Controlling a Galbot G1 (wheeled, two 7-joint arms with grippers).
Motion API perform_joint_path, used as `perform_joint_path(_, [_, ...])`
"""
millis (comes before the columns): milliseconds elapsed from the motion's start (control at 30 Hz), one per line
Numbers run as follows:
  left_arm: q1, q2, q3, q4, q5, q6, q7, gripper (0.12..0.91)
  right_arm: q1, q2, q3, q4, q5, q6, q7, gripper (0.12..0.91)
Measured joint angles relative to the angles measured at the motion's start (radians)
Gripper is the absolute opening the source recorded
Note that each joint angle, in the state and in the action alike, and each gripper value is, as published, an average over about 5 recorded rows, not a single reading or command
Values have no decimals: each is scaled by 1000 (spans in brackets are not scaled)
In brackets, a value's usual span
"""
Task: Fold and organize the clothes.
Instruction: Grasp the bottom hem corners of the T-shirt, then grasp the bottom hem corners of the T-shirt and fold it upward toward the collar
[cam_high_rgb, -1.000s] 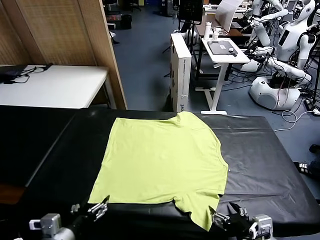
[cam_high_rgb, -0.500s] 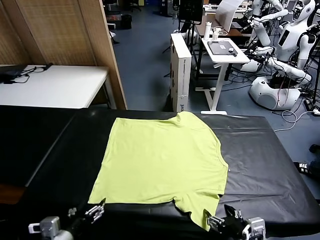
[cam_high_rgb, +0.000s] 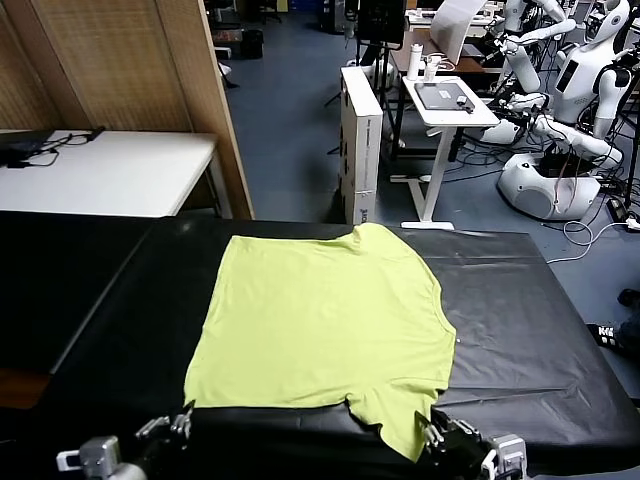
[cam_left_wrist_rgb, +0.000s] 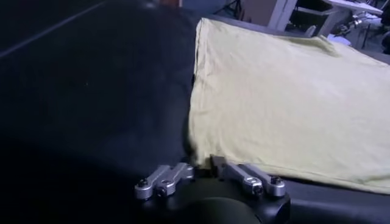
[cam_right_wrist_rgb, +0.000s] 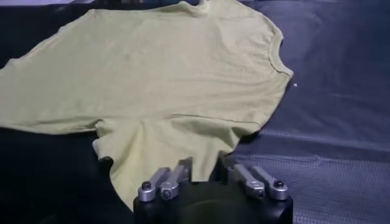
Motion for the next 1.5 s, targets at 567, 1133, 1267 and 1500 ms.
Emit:
perform_joint_path(567, [123,19,-87,-116,-46,-9,-37,147,-60,5,36,71,-9,102,-22,139])
perform_joint_path(1133, [-97,-40,-49,-55,-112,-79,-57,147,392,-68,-71,-269,37,267,-99,139])
perform_joint_path(1267, [-156,-45,-35,-16,-97,-85,-44,147,519,-70,-127,-351,29,265,-99,139])
perform_joint_path(1500, [-267,-47,9,56,-79,-86,-28,147,669,-64,-213,-460,-3,258,-100,139])
